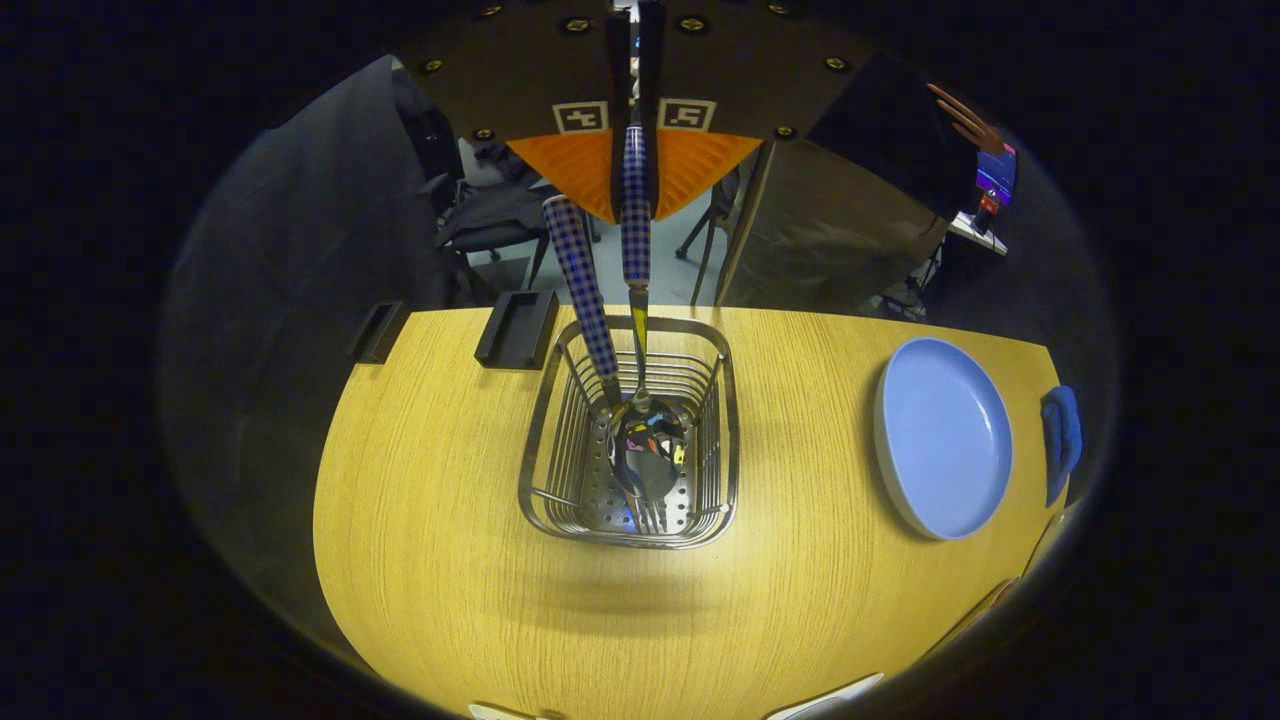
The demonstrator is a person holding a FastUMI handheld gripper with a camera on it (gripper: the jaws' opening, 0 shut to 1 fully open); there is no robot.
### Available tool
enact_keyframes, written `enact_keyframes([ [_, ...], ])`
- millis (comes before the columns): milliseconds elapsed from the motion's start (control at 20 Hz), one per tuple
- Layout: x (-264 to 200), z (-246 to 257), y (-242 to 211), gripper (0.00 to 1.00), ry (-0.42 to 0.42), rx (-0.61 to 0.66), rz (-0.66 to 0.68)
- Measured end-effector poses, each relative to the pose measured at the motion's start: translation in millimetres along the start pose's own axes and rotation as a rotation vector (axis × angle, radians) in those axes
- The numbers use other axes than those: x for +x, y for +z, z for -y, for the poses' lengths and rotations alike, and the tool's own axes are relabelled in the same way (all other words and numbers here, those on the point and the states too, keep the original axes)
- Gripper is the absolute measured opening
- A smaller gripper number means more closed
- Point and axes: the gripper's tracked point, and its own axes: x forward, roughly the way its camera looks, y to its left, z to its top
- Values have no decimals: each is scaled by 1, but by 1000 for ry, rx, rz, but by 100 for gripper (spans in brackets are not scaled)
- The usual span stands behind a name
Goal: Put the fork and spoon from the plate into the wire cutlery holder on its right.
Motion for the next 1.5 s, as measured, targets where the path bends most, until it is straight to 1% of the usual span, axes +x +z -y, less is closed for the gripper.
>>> enact_keyframes([
  [300, -1, -1, 15, 4, -59, -52, -42],
  [350, -1, -1, 16, 7, -64, -56, -50],
  [500, -1, 0, 20, 8, -77, -59, -64],
  [550, -3, 2, 21, 10, -83, -65, -62],
  [700, -10, 9, 26, 11, -115, -80, -33],
  [1000, -22, 6, 24, 11, -87, -83, 46],
  [1100, -24, 8, 21, 13, -80, -73, 91],
  [1150, -28, 10, 18, 25, -77, -73, 117],
  [1250, -38, 12, 19, 27, -79, -54, 200],
  [1400, -62, -1, 25, 26, -68, -36, 419],
  [1500, -81, -16, 26, 27, -69, -39, 602],
])
